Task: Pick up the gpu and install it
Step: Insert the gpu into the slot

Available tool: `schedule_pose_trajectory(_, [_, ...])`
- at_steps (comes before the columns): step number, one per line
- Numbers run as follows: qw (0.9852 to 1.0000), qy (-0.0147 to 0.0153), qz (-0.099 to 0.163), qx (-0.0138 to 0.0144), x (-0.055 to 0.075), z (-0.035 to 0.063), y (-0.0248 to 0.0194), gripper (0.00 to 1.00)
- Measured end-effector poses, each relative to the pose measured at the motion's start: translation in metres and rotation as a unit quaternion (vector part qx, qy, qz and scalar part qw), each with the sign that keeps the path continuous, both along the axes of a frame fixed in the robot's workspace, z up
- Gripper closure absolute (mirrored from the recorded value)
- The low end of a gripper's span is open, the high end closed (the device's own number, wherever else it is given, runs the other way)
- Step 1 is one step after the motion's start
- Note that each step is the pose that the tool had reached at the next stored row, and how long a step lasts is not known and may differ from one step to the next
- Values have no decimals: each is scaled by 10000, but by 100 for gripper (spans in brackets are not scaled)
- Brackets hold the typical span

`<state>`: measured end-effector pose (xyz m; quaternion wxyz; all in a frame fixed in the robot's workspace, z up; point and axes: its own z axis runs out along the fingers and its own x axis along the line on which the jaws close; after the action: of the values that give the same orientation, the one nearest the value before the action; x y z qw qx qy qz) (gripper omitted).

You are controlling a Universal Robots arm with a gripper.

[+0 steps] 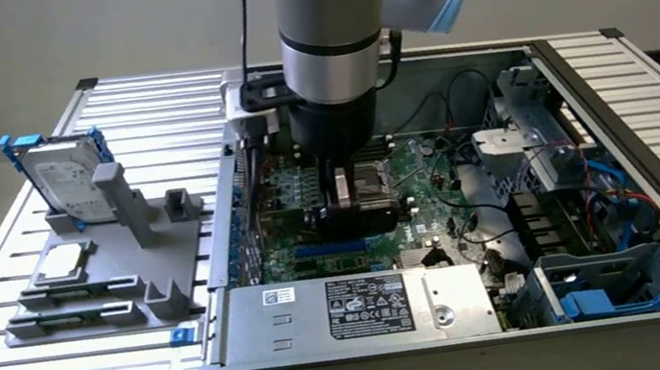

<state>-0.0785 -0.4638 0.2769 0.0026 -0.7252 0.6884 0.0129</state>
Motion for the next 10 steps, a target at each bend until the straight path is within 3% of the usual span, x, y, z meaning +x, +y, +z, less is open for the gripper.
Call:
schedule_pose_trajectory(3, [10000, 10, -6, 1, -4, -5, -7, 74])
schedule_pose_trajectory(8, [10000, 64, -18, 0, -7, -21, -8, 74])
schedule_pose_trajectory(10, [10000, 70, -20, -1, -8, -26, -10, 74])
